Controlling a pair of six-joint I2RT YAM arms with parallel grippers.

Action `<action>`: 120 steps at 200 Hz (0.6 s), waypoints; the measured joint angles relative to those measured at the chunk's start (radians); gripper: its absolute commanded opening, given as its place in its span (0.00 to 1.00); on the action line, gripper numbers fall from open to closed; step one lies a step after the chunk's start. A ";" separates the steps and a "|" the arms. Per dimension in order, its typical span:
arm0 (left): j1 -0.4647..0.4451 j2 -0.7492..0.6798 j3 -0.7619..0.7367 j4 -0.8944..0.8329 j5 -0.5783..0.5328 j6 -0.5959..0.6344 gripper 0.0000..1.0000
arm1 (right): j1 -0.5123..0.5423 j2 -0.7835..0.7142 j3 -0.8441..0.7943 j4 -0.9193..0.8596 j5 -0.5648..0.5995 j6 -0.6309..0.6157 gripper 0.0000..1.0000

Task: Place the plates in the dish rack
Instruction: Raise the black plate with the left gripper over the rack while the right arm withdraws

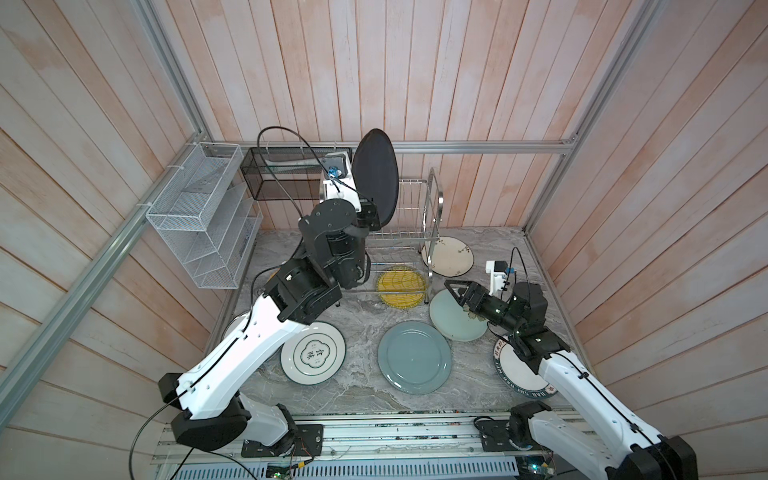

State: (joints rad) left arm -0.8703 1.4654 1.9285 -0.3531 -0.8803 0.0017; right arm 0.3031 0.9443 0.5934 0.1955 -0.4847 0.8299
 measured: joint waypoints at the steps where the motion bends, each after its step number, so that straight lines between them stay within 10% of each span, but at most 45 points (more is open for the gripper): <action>1: 0.006 0.008 0.009 -0.004 -0.001 0.004 0.00 | 0.002 0.001 0.000 0.001 -0.001 -0.001 0.98; 120: 0.313 0.323 0.293 -0.268 0.113 0.172 0.00 | 0.076 0.053 -0.012 0.069 -0.034 -0.018 0.98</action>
State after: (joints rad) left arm -0.5575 1.7889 2.2219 -0.6212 -0.7677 0.1738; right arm 0.3794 0.9970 0.5816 0.2642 -0.5186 0.8120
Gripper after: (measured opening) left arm 0.081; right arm 0.978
